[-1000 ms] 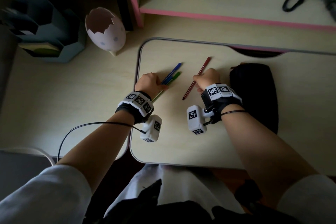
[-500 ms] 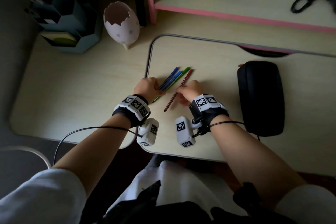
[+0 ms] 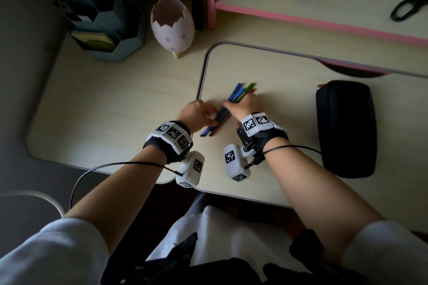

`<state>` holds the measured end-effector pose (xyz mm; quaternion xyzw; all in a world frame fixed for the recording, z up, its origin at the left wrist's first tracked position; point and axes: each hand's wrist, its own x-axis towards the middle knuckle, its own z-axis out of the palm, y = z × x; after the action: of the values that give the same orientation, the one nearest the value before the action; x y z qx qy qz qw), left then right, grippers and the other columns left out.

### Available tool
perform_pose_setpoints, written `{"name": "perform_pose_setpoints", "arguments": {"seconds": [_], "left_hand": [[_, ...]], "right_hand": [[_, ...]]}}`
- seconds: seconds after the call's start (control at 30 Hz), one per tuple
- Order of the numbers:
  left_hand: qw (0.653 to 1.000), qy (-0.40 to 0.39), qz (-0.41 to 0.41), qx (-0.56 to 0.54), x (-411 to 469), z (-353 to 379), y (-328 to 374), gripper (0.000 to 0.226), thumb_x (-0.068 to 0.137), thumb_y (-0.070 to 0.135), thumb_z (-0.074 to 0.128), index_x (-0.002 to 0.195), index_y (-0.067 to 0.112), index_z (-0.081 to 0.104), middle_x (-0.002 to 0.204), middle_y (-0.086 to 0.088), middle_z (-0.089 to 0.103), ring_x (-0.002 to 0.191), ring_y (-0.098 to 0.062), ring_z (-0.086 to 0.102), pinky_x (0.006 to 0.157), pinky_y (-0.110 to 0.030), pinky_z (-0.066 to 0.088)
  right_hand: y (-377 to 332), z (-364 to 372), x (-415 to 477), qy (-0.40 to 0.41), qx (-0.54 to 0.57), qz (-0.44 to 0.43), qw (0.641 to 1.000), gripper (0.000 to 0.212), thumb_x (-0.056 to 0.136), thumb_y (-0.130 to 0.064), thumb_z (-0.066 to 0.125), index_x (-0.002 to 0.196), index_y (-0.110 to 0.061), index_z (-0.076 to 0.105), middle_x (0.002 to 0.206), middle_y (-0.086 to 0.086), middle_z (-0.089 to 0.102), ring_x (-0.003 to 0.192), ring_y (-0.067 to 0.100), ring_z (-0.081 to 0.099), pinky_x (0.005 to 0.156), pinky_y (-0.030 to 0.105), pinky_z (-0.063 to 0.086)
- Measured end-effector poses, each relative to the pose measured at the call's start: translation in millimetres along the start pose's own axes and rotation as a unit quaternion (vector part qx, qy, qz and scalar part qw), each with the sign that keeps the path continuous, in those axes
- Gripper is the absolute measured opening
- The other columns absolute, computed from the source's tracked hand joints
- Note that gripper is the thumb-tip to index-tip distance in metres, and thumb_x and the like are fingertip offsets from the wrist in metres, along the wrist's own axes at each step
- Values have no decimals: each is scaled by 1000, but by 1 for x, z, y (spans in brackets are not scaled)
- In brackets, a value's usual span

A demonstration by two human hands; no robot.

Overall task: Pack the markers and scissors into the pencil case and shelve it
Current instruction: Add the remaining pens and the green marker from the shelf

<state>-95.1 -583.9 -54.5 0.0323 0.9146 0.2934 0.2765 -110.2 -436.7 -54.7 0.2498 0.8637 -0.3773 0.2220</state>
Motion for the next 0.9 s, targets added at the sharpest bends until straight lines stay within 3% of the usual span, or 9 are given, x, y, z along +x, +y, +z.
{"name": "perform_pose_setpoints", "arguments": {"seconds": [0.1,0.23,0.37,0.57,0.7,0.9], "left_hand": [[1000,-8,11,12,-1,3,1,34,74,21,74,106,14,67,89,-1,54,87,-18,57,77,-27,45],[1000,6,26,6,0,0,0,34,74,14,73,107,14,67,97,-10,60,92,-23,60,79,-24,43],[997,71,25,11,2,0,1,34,73,7,71,107,9,66,106,-19,57,95,-30,58,82,-28,43],[995,82,38,41,4,2,4,37,74,8,69,110,9,62,111,-20,53,106,-34,50,95,-35,40],[995,83,36,37,5,2,4,35,74,8,68,109,9,62,110,-19,53,106,-34,50,96,-36,40],[996,73,36,32,8,0,4,33,76,7,67,108,8,62,109,-20,54,105,-34,51,96,-37,41]], "right_hand": [[1,0,0,6,-54,-17,998,48,68,-41,72,96,-3,63,99,12,65,88,29,65,63,26,40],[6,-7,0,10,-85,-30,996,26,70,-33,71,76,-10,60,82,10,63,76,29,63,58,25,35],[10,-14,3,38,-124,-11,991,35,75,-26,69,99,-2,61,107,18,66,101,36,62,70,31,42],[18,-17,1,59,-178,-10,982,29,87,-16,56,109,3,60,109,22,64,99,36,63,69,31,41],[20,-16,-1,50,-194,-37,979,31,90,-12,52,112,8,55,112,26,61,102,40,60,78,37,47],[21,-19,-2,32,-178,-47,982,34,92,-12,46,117,11,47,122,28,52,111,40,53,86,39,43]]}}
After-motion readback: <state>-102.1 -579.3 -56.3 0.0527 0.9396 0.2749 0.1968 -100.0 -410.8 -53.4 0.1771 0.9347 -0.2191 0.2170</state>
